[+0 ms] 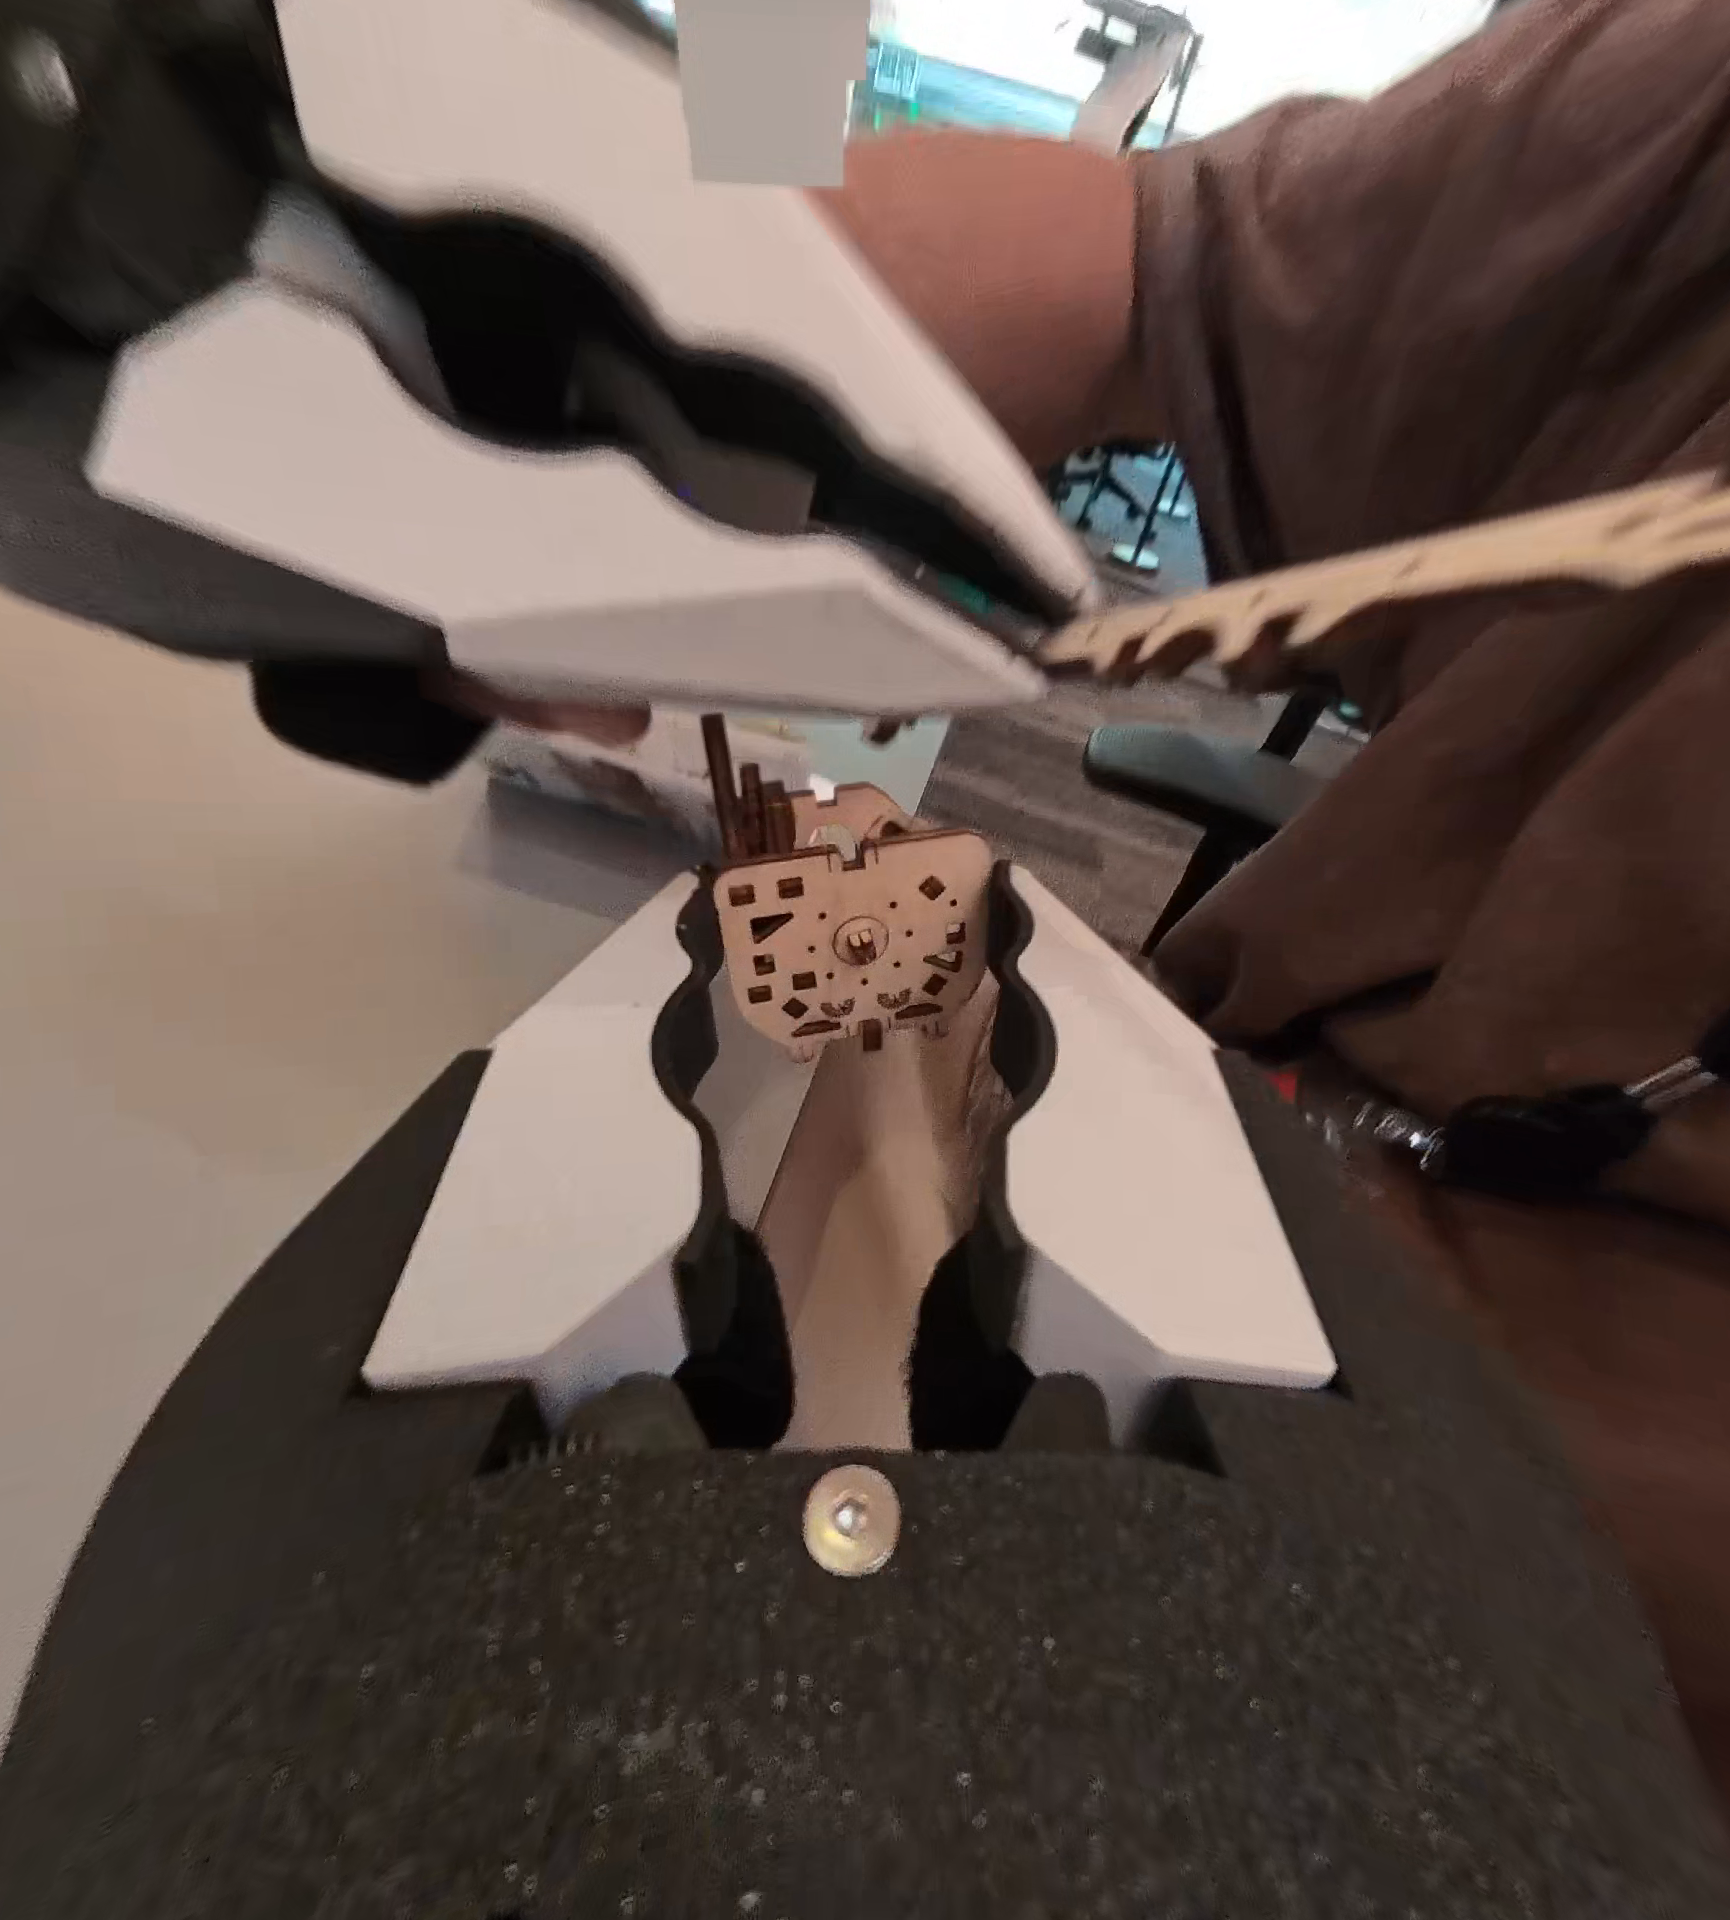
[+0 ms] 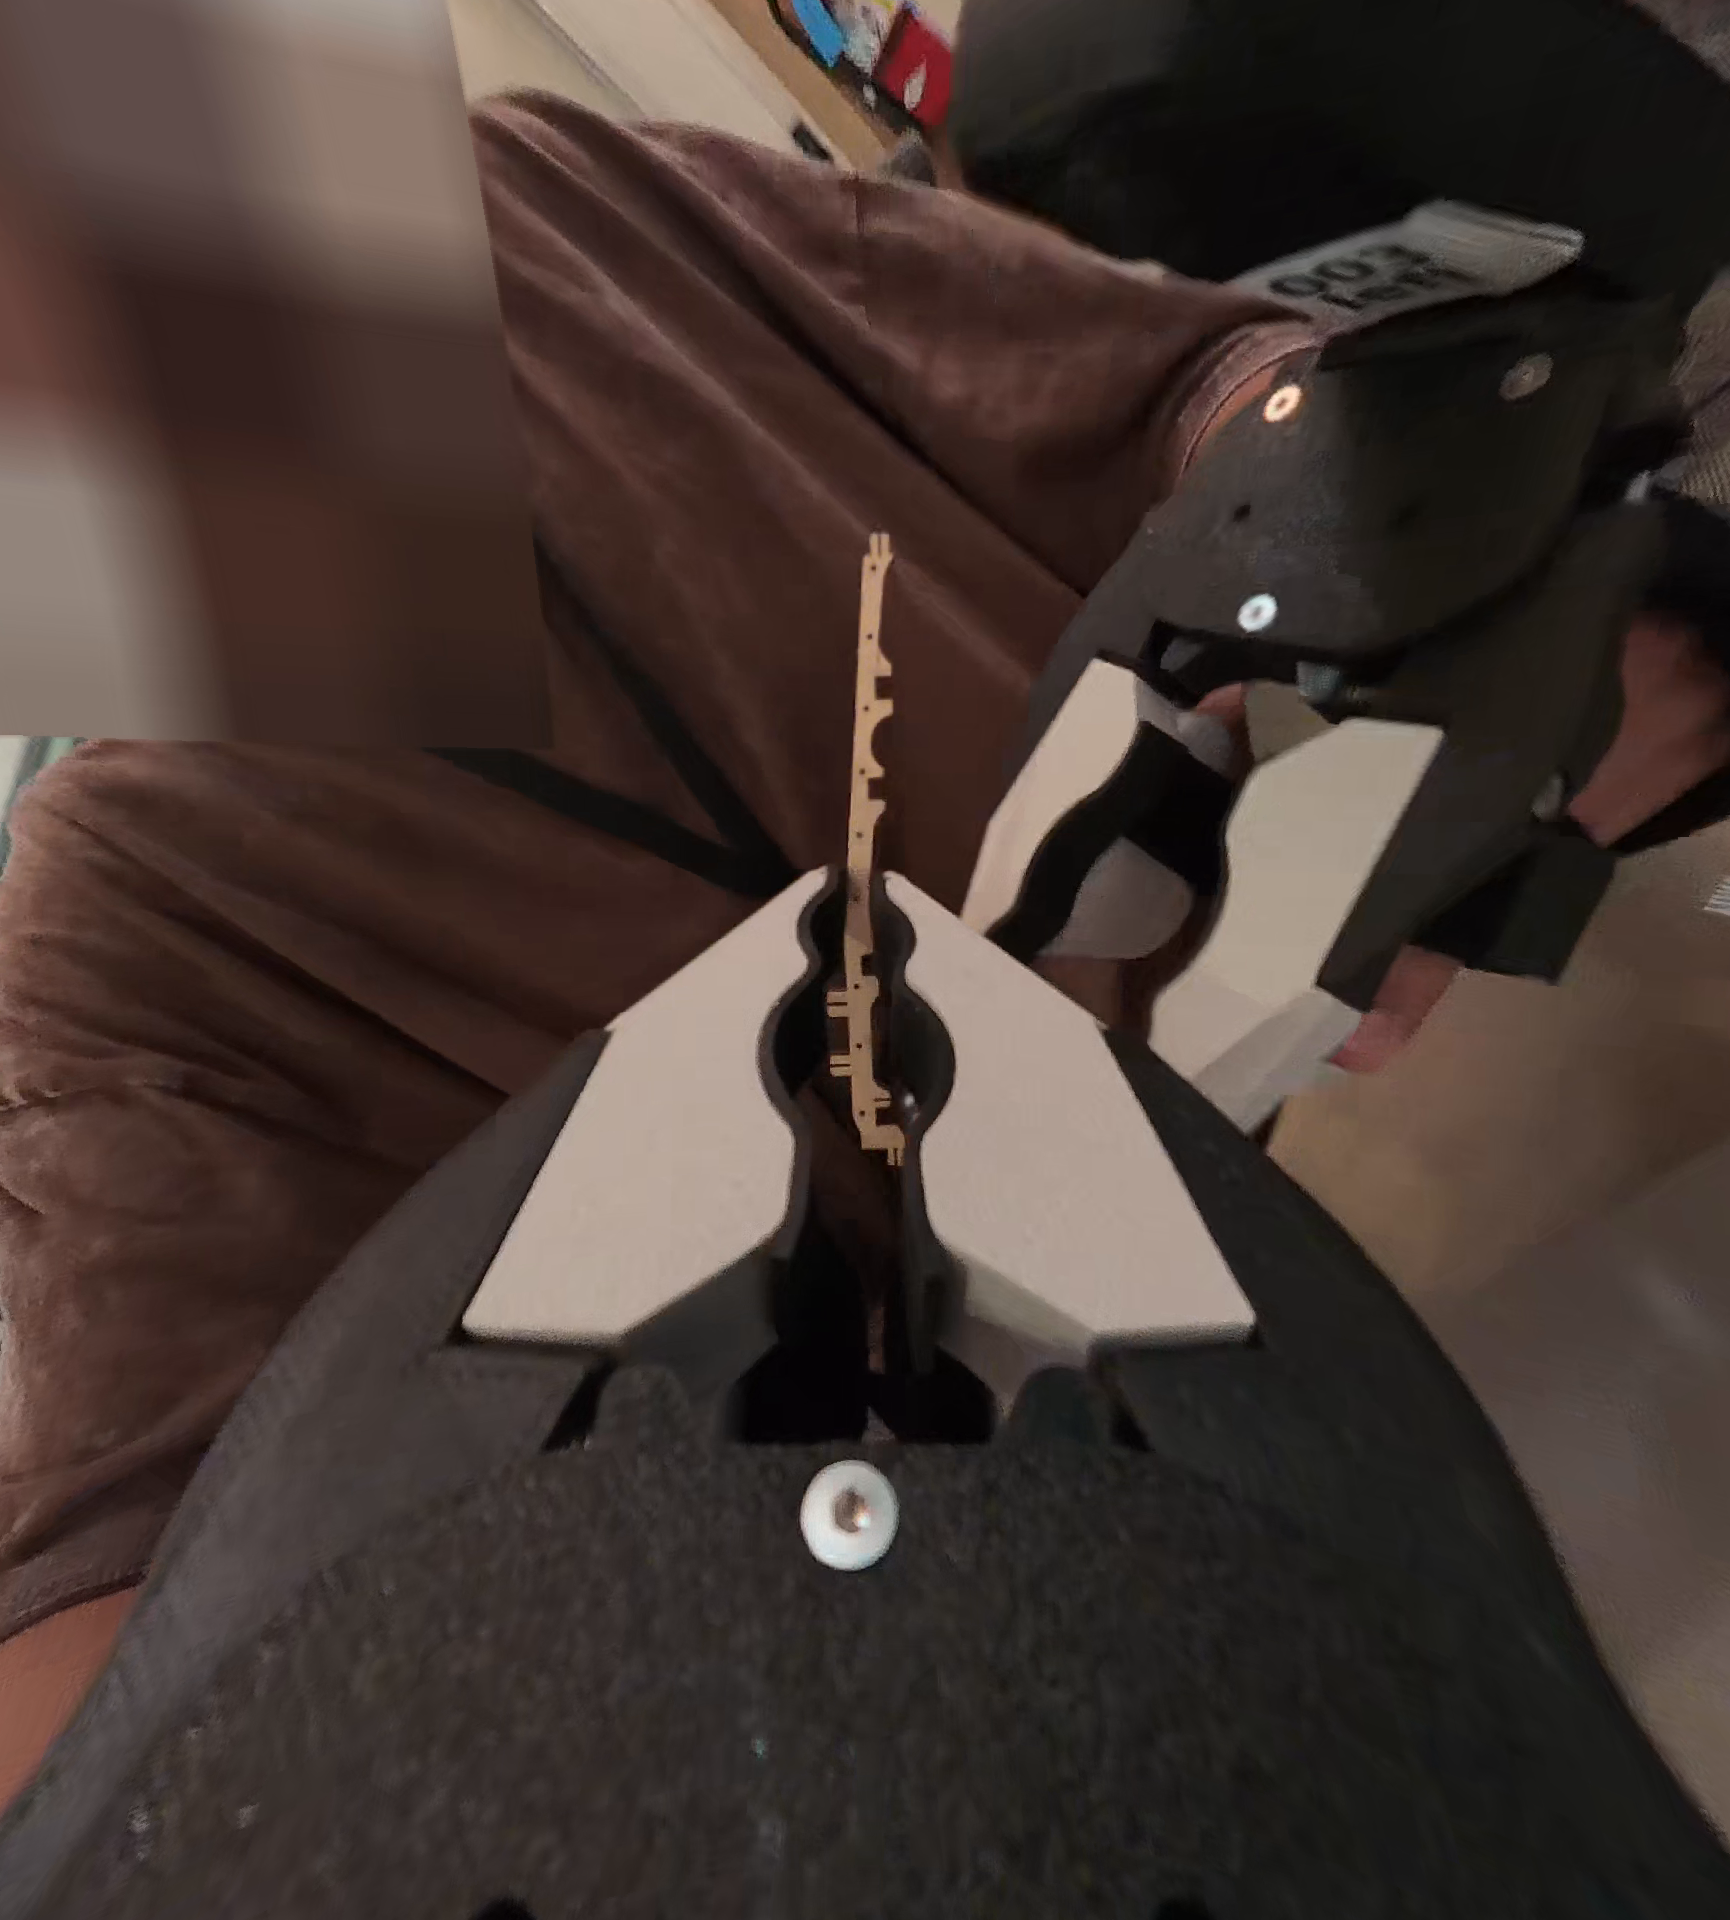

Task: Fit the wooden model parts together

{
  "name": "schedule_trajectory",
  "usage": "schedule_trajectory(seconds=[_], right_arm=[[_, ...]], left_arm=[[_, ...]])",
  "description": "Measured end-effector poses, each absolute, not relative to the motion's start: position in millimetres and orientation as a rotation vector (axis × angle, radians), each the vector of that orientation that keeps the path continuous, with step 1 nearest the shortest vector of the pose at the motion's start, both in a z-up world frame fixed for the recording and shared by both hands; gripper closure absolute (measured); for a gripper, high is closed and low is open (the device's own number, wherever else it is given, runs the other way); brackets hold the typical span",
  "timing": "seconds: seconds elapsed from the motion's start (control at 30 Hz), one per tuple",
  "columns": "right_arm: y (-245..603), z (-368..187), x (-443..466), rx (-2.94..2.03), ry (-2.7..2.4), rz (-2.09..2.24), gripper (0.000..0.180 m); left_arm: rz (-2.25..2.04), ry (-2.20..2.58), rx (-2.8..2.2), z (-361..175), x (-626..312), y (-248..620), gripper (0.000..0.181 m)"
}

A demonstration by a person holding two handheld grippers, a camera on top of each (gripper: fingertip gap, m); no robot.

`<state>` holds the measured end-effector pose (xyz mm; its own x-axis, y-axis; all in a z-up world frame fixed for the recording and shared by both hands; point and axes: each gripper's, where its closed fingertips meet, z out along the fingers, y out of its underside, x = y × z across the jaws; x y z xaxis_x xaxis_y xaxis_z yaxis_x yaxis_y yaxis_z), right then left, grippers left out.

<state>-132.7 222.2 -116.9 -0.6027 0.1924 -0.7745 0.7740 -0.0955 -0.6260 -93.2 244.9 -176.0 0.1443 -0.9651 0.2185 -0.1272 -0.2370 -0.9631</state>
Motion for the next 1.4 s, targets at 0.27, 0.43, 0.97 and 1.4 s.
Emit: schedule_trajectory(seconds=[0.27,0.43,0.97,1.4], right_arm=[[237.2,-132.4,-130.5,1.200,1.744,-1.773,0.176],[239.3,-145.8,-129.5,1.297,1.842,-1.662,0.176],[262.8,-154.2,-139.6,1.485,2.045,-1.623,0.168],[289.4,-148.4,-112.1,2.090,2.473,-1.306,0.165]], left_arm=[[-1.257,1.091,-1.532,-167.5,-92.9,239.0,0.131],[-1.299,1.068,-1.538,-166.2,-94.1,238.7,0.131],[-1.332,0.983,-1.558,-166.7,-98.0,247.7,0.132],[-1.208,0.917,-1.619,-175.2,-107.4,266.1,0.131]])
